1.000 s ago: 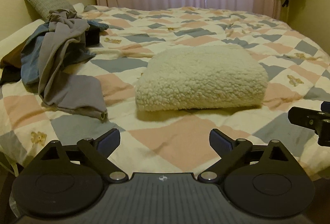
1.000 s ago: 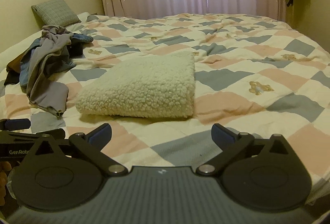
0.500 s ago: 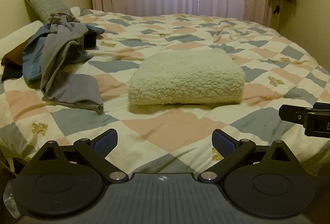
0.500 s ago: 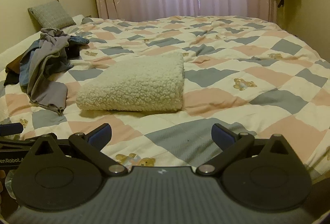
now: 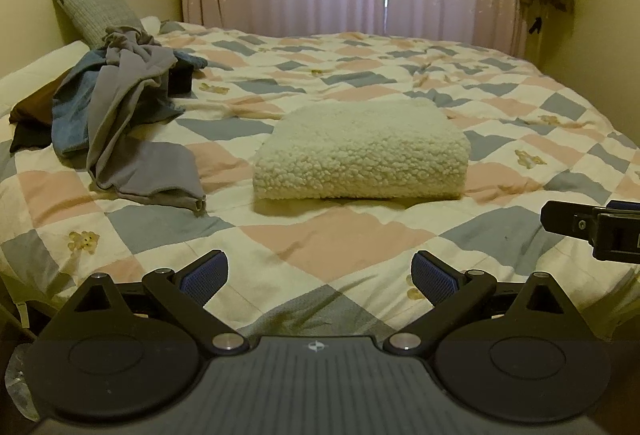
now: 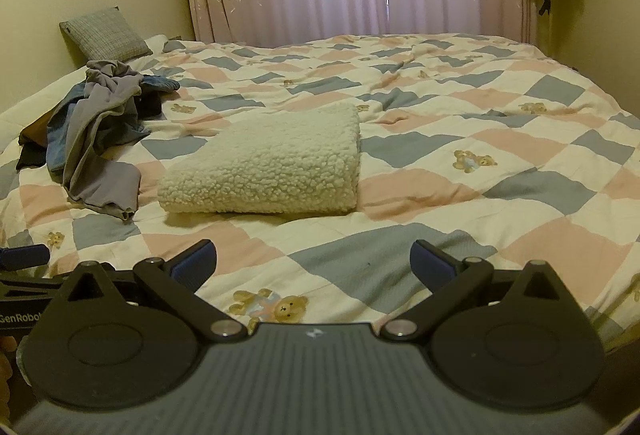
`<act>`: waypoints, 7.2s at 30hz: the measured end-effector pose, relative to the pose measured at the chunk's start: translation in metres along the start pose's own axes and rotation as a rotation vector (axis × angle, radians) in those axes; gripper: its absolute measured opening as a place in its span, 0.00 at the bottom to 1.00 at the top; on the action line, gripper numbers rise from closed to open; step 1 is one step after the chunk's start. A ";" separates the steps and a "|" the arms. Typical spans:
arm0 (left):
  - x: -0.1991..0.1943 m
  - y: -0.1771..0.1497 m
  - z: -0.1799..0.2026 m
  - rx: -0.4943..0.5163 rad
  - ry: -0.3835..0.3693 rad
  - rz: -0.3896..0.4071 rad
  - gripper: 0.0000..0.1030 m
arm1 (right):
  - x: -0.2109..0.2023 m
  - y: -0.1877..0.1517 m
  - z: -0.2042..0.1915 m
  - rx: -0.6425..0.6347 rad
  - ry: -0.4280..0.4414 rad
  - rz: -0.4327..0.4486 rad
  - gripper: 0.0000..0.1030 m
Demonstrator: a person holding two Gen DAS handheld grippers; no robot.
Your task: Fold clothes
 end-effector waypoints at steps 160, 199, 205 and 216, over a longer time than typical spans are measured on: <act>0.331 0.223 0.201 -0.017 -1.166 -0.504 0.31 | 0.156 0.096 0.281 1.045 0.149 -0.131 0.49; 0.338 0.202 0.784 -0.176 -0.880 -0.388 0.44 | 0.172 0.189 0.882 0.858 0.074 -0.328 0.76; 0.345 0.204 0.785 -0.178 -0.914 -0.408 0.35 | 0.152 0.160 0.874 0.865 0.141 -0.334 0.51; 0.329 0.219 0.788 -0.061 -0.927 -0.393 0.40 | 0.132 0.185 0.883 0.753 -0.008 -0.316 0.64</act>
Point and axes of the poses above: each gripper's, at about its wrist camera, not at the fingertips, and x roughly the way its jaws point, z to its right, y to its top, the point moved 5 cm from there along x, roughly the way its jaws point, and after that the axes turned 4 degrees about x, right-handed, at the moved point
